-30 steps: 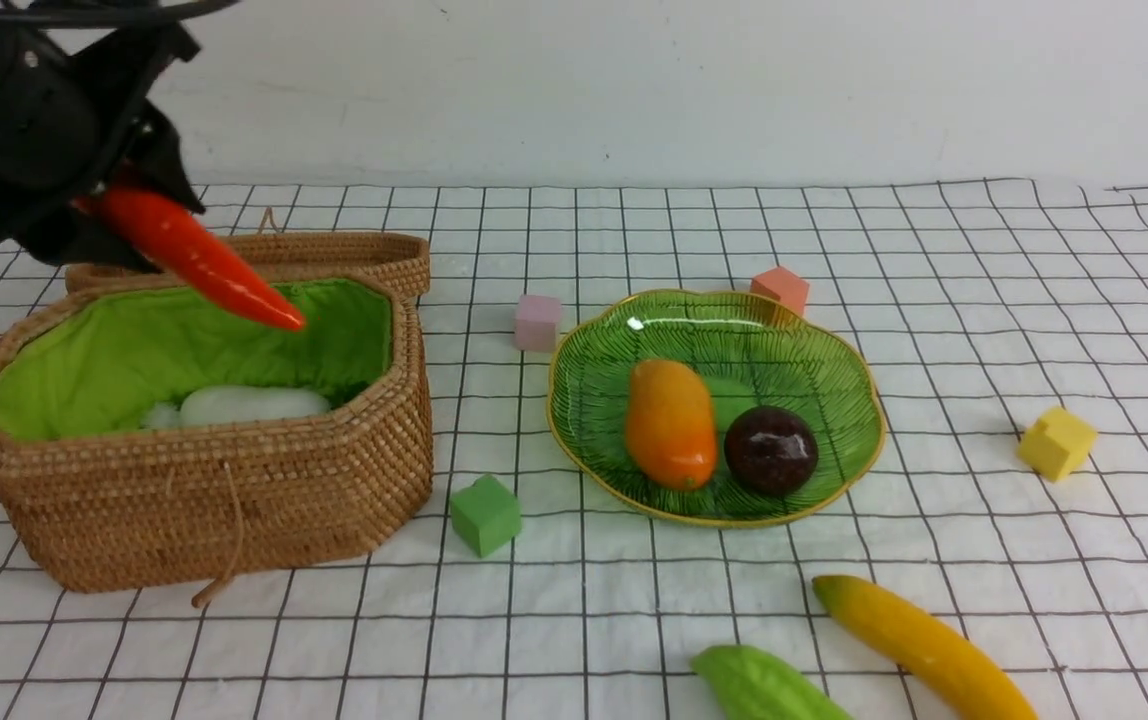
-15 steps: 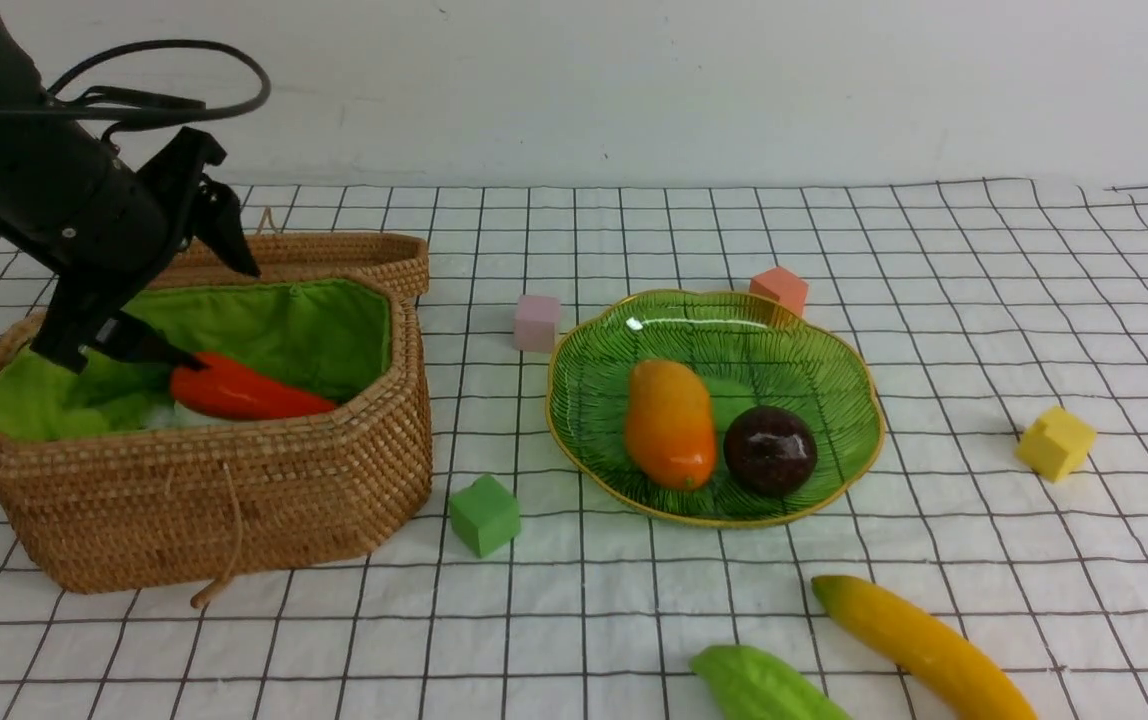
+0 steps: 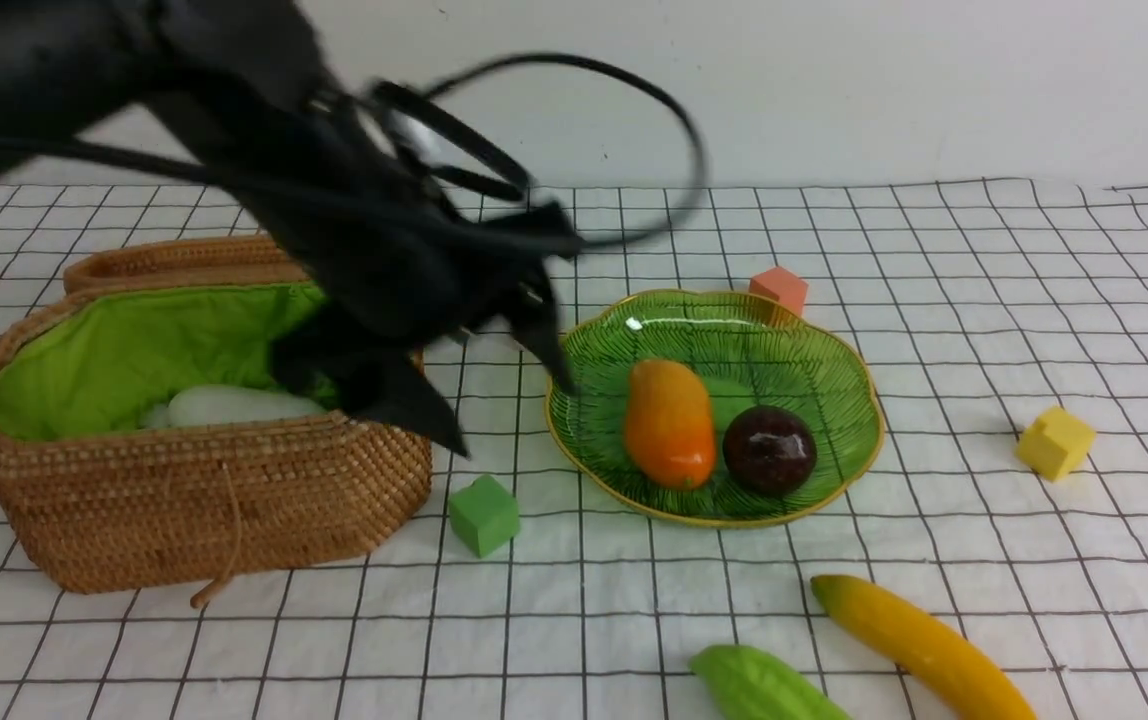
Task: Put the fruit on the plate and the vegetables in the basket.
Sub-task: Take a chayote with your left arm and place it on the basket on the left.
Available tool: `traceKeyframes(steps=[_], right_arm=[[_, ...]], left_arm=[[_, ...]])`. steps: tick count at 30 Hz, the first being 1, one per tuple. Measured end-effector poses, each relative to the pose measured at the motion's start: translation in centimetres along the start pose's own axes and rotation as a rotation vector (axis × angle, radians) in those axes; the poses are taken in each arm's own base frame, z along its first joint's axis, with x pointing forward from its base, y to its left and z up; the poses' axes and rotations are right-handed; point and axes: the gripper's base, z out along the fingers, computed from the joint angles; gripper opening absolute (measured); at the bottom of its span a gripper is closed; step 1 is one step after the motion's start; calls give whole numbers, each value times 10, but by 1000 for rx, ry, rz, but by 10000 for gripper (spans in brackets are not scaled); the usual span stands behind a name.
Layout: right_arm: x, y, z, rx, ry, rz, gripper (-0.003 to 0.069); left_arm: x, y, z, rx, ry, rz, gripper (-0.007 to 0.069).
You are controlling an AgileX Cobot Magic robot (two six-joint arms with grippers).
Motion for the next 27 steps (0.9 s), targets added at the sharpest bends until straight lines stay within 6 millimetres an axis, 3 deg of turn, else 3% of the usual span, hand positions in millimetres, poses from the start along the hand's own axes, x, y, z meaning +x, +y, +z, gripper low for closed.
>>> traceKeyframes(steps=[5,6,7,9,10,14,20,27], right_arm=[[0,0,0,0,0,0,238],[0,0,0,0,0,0,238],[0,0,0,0,0,0,238],[0,0,0,0,0,0,238],[0,0,0,0,0,0,238],[0,0,0,0,0,0,238],[0,0,0,0,0,0,238],[0,0,0,0,0,0,238]], left_arm=[[49,-43,60,-9,97,19,546],[49,-43,63,-10,96,7,546],[58,-48,84,-36,125,-13,547],[61,-46,109,-78,150,-60,547],[61,-46,111,-82,152,-65,547],[58,-36,158,-147,169,-150,547],[56,-32,195,-122,166,-212,545],[56,-33,197,-110,165,-224,521]])
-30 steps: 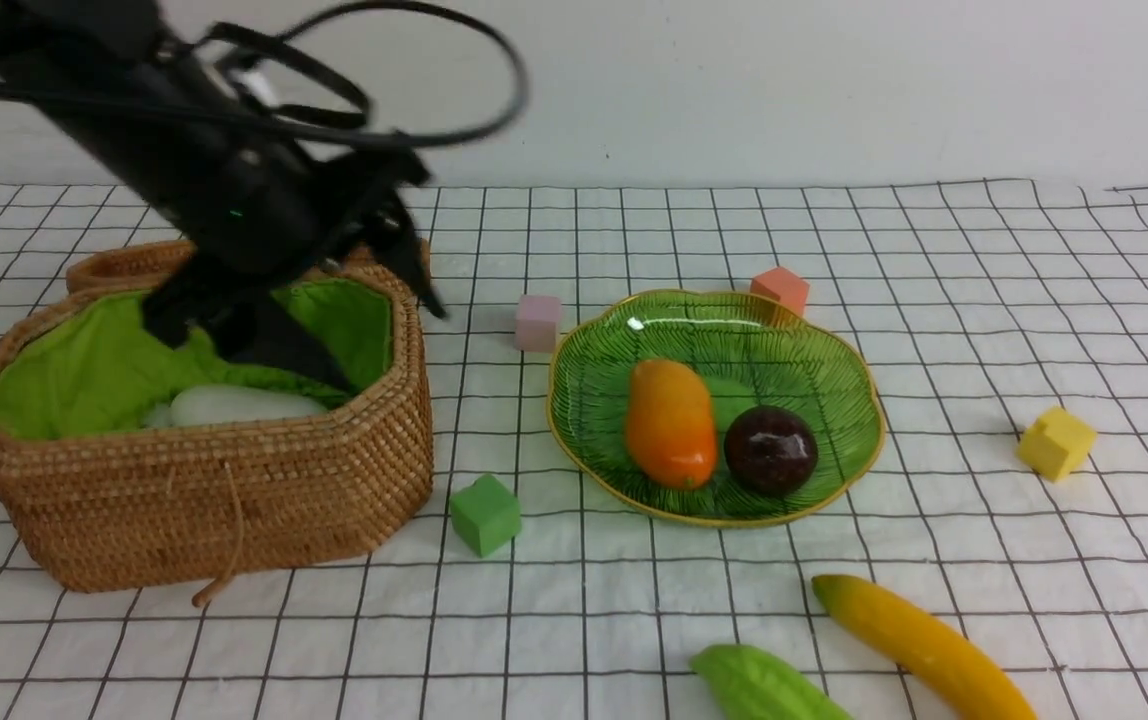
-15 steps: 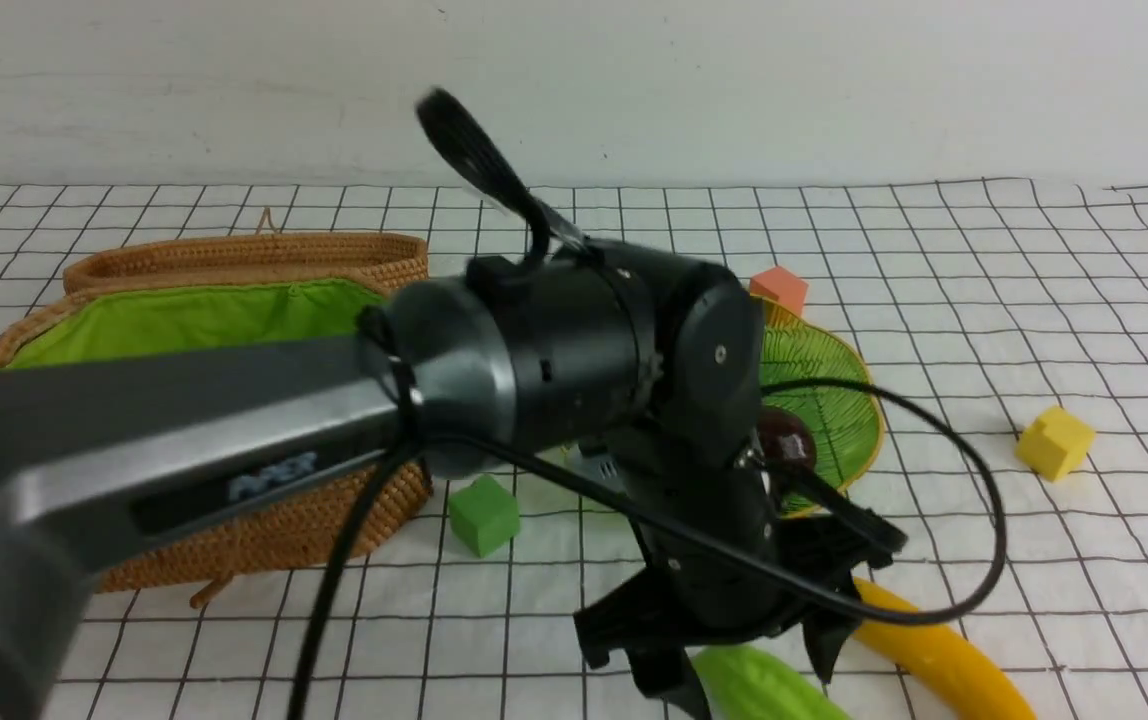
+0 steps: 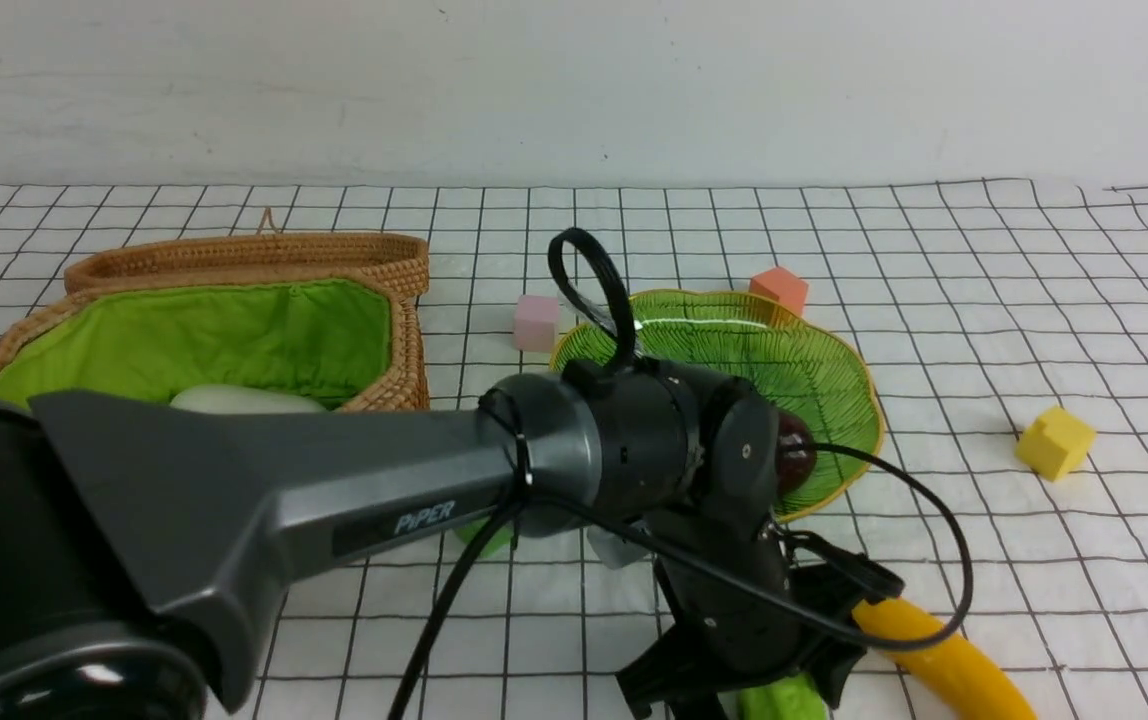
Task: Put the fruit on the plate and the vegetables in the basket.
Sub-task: Take a chayote with your left arm and place it on the basket on the left.
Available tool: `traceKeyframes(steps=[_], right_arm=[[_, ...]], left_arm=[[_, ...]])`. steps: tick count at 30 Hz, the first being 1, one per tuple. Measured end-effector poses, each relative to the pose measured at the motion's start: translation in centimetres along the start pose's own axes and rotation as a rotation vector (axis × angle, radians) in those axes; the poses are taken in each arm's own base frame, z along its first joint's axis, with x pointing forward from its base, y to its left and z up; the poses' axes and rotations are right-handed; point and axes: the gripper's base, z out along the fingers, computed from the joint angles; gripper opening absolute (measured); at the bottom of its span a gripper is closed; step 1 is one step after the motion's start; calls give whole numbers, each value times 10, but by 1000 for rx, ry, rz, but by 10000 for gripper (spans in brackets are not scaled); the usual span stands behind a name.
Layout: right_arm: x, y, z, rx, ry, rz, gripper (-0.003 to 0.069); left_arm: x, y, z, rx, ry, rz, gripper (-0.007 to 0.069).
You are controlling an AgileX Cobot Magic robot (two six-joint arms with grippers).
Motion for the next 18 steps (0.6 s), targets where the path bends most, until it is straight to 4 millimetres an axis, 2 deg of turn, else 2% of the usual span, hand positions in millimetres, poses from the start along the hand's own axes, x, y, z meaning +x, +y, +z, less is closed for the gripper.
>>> traceKeyframes(steps=[4,6,7,11,12,13,14,15,17,18], right_arm=[[0,0,0,0,0,0,238],[0,0,0,0,0,0,238],[0,0,0,0,0,0,238],[0,0,0,0,0,0,238],[0,0,0,0,0,0,238],[0,0,0,0,0,0,238],[0,0,0,0,0,0,238],[0,0,0,0,0,0,238],[0,0,0,0,0,0,238],[0,0,0,0,0,0,238]], left_arm=[[-6,1,-7,13,-19,28,434],[-14,0,-32,50,-57,41,433],[-17,1,-39,56,-65,39,433],[-34,11,-115,132,-161,48,433],[-42,19,-140,144,-208,47,433],[-49,31,-174,155,-287,52,433],[-51,33,-175,152,-289,46,433],[-62,51,-209,139,-400,39,433],[-74,77,-253,124,-562,-19,433],[-85,98,-279,111,-674,-121,433]])
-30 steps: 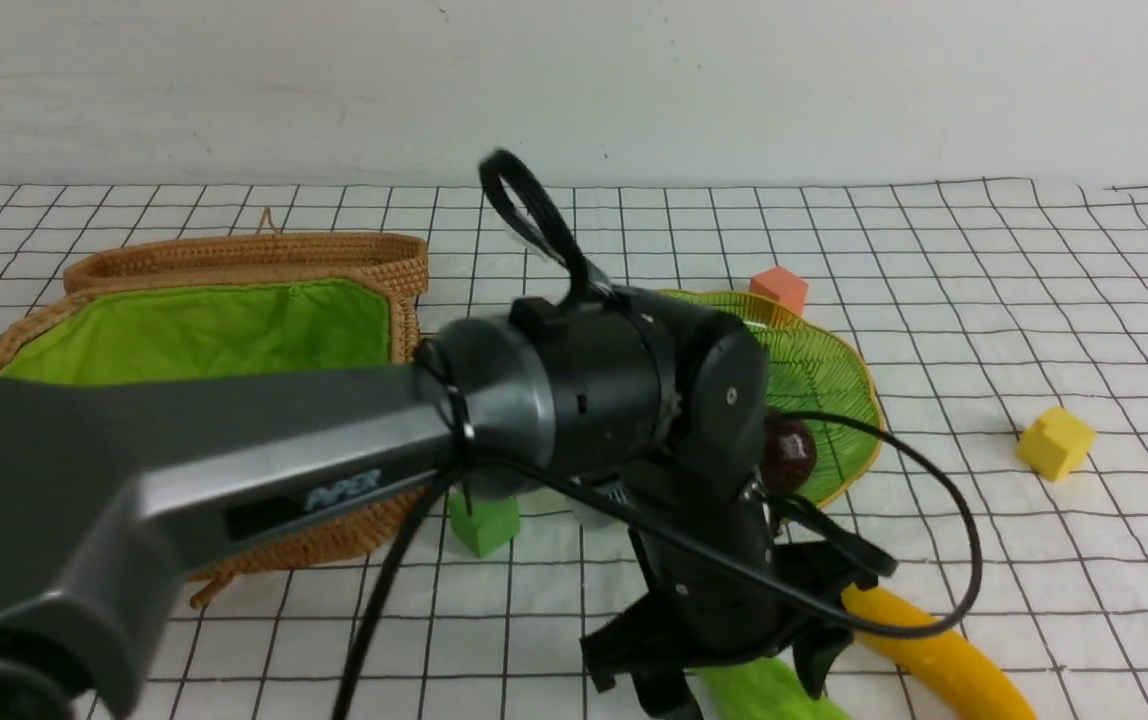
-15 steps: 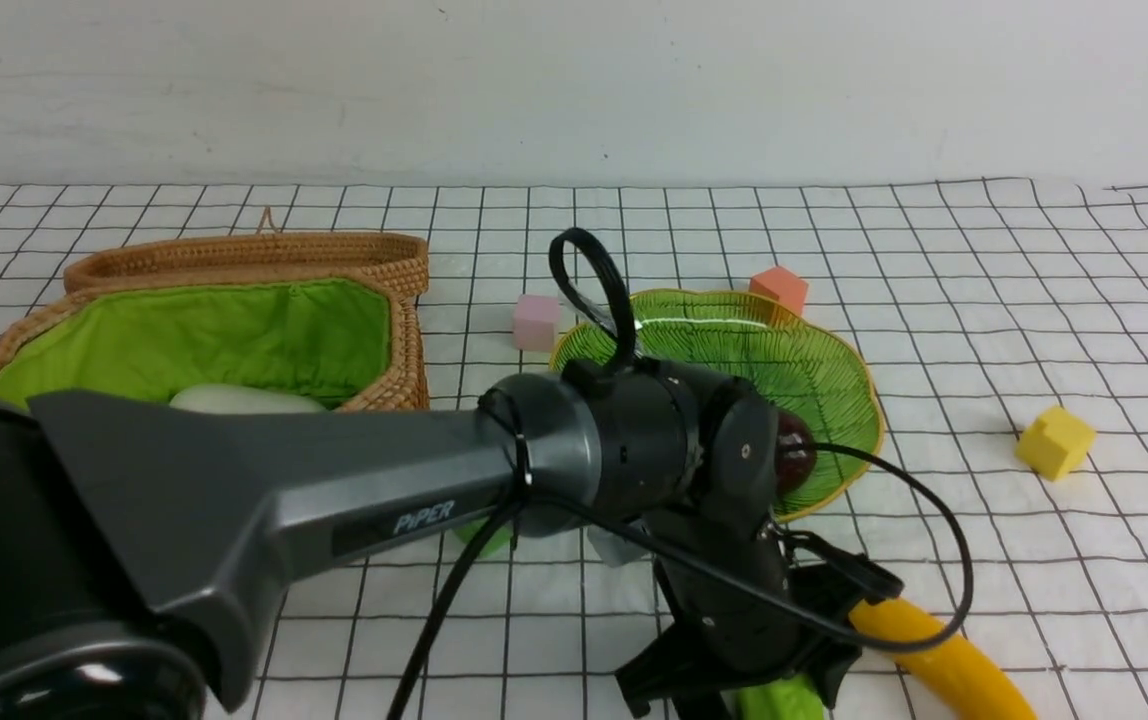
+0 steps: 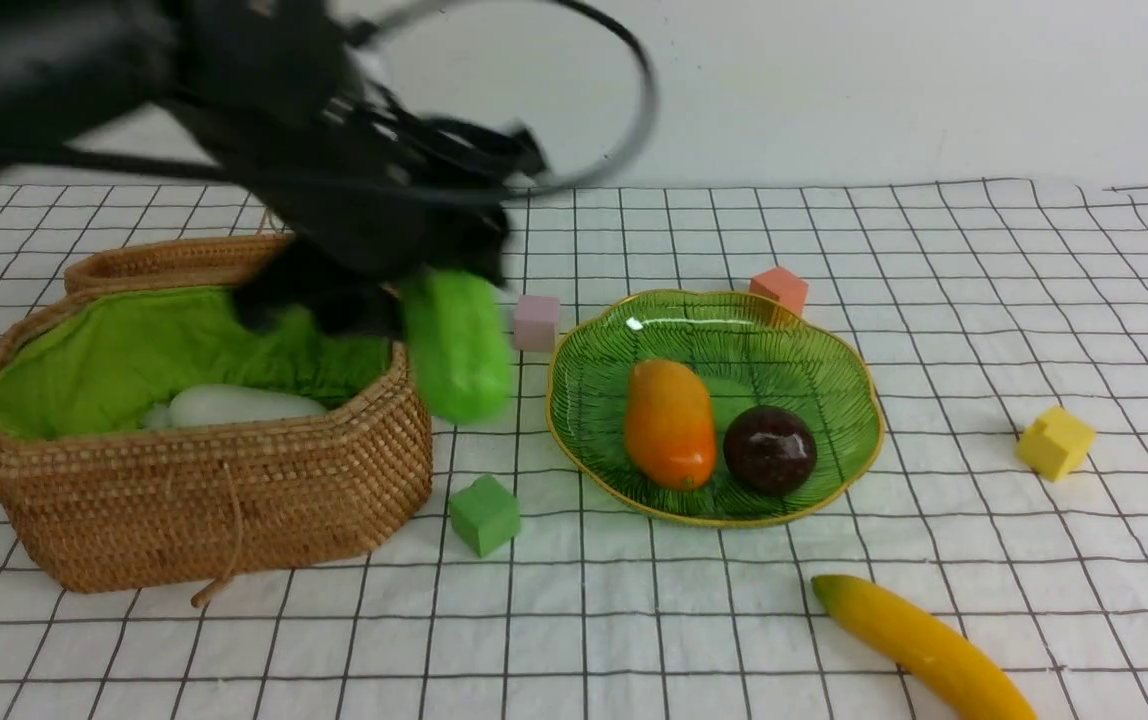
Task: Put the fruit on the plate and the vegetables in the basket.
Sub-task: Take a chayote with your left arm and place it on the basket on the left, then use the right arm to grab a banana and put it into the right plate
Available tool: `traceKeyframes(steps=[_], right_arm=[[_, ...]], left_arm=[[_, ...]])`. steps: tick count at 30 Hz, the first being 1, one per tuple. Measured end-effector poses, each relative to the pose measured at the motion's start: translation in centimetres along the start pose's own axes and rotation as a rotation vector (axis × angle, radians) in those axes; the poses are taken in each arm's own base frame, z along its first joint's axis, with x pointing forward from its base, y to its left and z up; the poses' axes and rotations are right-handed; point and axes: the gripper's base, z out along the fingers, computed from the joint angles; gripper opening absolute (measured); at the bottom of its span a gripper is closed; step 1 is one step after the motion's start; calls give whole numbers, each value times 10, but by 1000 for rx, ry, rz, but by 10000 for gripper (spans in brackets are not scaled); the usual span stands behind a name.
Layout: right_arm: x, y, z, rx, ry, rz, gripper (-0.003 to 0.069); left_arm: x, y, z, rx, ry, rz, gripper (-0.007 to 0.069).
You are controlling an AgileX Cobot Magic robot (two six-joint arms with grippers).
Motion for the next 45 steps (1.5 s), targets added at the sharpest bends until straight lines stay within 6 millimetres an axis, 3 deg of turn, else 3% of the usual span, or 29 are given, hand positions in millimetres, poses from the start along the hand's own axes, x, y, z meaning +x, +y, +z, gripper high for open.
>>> traceKeyframes(steps=[4,5,7,8,12,14,19,23,24,25,26,27,30,31,32,36,37,38,39,41,43,45], right_arm=[[0,0,0,0,0,0,238],[0,0,0,0,0,0,238],[0,0,0,0,0,0,238],[0,0,0,0,0,0,238],[0,0,0,0,0,0,238],[0,0,0,0,0,0,238],[0,0,0,0,0,0,238],[0,0,0,0,0,0,238],[0,0,0,0,0,0,238],[0,0,0,0,0,0,238],[0,0,0,0,0,0,238],[0,0,0,0,0,0,238],[0,0,0,0,0,0,238],[0,0,0,0,0,0,238],[0,0,0,0,0,0,238],[0,0,0,0,0,0,238],[0,0,0,0,0,0,238],[0,0,0,0,0,0,238],[0,0,0,0,0,0,238],[0,0,0,0,0,0,238],[0,0,0,0,0,0,238],[0,0,0,0,0,0,238]], left_arm=[[-47,38,-8,-111,-179,-212,433],[-47,38,-7,-114,-179,-214,433],[-55,47,4,-150,-183,-268,433],[-60,54,20,-185,-172,-316,433],[-63,67,60,-261,-128,-406,437],[-61,69,72,-283,-97,-416,475],[-55,66,74,-262,7,-269,614],[-53,60,62,-247,76,-143,630],[-53,57,44,-234,90,-74,612],[-53,58,44,-237,95,-65,609],[-52,57,22,-232,104,-5,577],[-52,57,16,-225,99,2,565],[-46,57,-55,-142,30,111,402],[-44,58,-64,-127,17,116,391],[-37,62,-96,-75,-24,152,308],[3,90,-175,65,-113,289,53],[6,93,-176,65,-110,307,33],[25,108,-195,103,-140,363,-9],[44,125,-207,135,-174,428,-13],[64,144,-214,165,-224,489,-13],[90,168,-213,221,-317,567,-13],[115,191,-197,273,-376,601,-13]])
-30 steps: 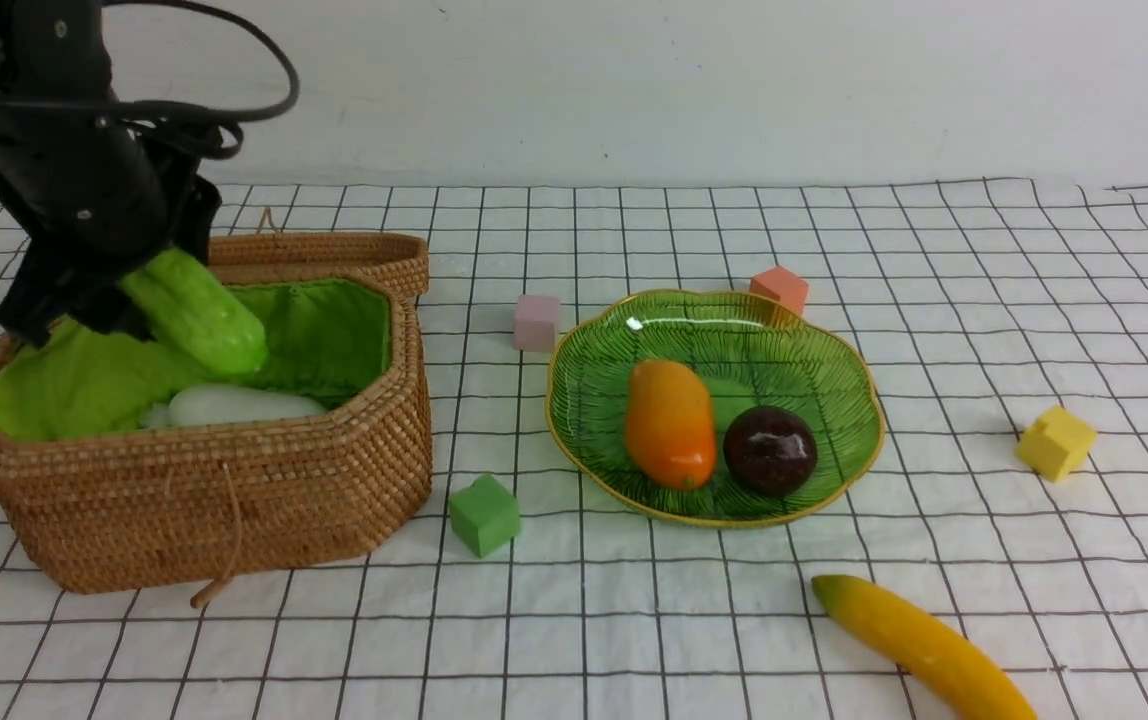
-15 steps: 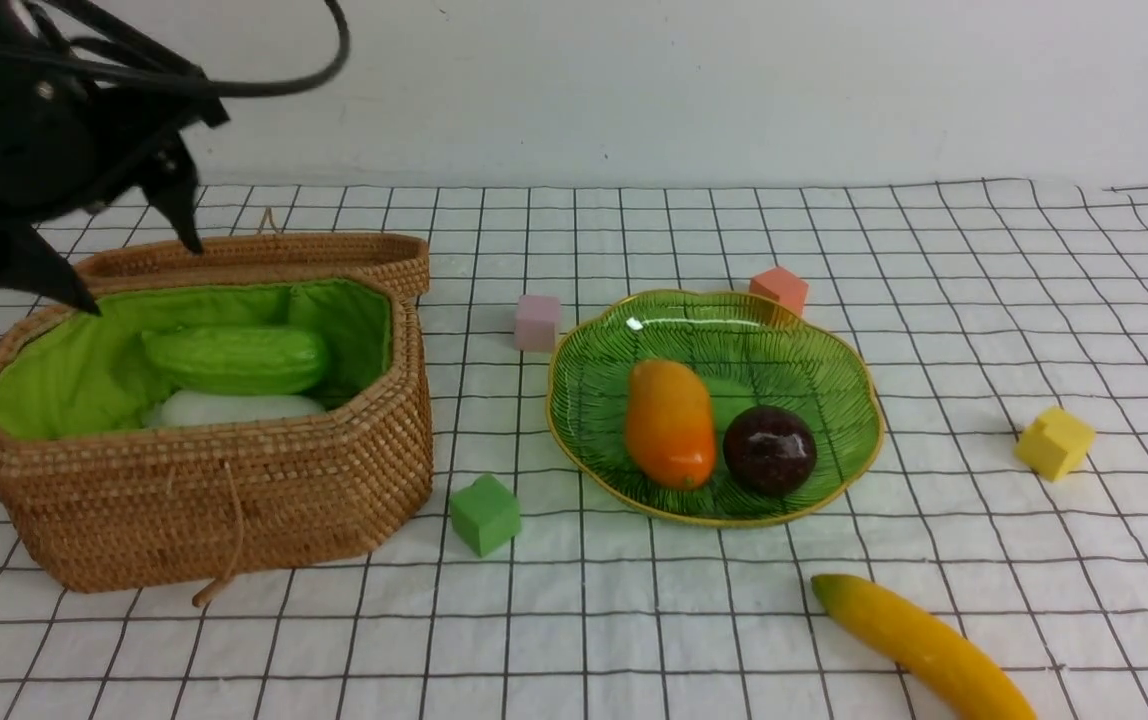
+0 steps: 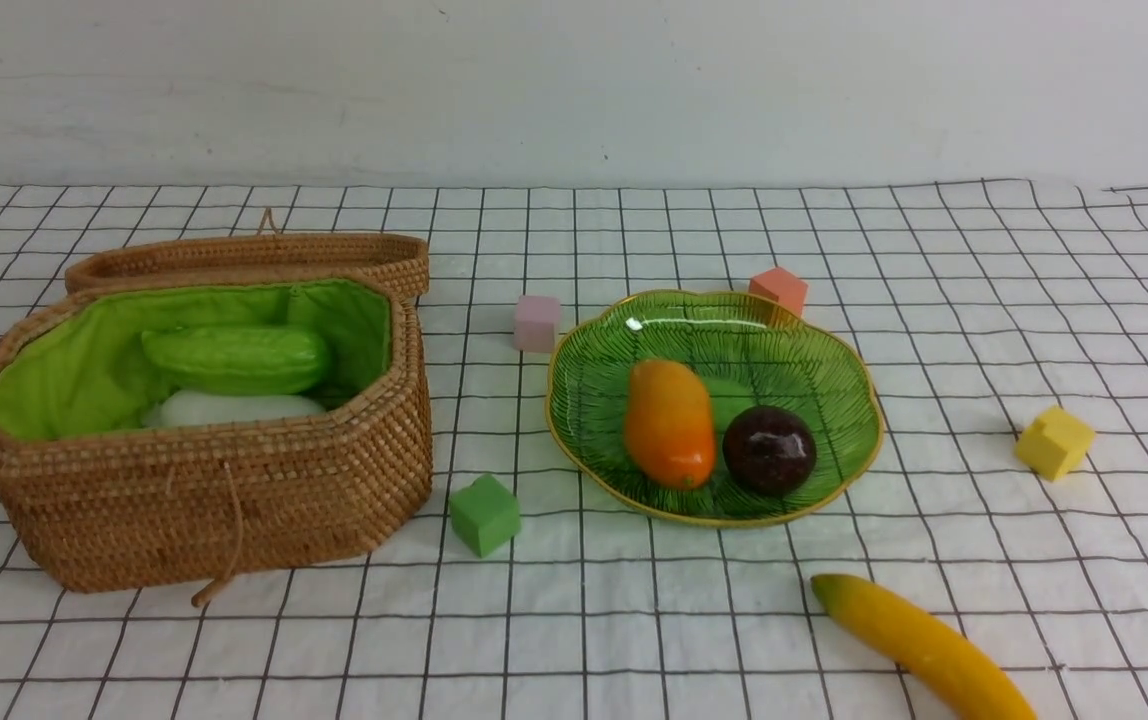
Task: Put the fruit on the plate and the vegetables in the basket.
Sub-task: Use the right arm to grab a banana and put it into the right plate
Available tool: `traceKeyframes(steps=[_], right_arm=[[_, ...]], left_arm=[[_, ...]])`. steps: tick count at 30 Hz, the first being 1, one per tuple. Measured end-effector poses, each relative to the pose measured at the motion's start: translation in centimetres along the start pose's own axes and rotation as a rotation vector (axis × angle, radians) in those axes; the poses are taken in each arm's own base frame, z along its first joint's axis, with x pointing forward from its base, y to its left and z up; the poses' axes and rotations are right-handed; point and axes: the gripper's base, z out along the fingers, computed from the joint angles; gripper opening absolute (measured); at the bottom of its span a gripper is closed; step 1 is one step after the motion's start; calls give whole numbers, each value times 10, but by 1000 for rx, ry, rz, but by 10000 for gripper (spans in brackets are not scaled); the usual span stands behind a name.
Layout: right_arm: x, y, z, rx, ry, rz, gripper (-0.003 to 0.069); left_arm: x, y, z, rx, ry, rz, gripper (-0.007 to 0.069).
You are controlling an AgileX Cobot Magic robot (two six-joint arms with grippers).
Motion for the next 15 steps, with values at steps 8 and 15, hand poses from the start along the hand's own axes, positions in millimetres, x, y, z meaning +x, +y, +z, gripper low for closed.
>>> traceKeyframes(steps=[8,15], right_arm=[[0,0,0,0,0,0,238],[0,0,0,0,0,0,238]], left_arm=[[81,11,32,111,-29,-91,-13],[96,16,43,106,-23,-108,-13]])
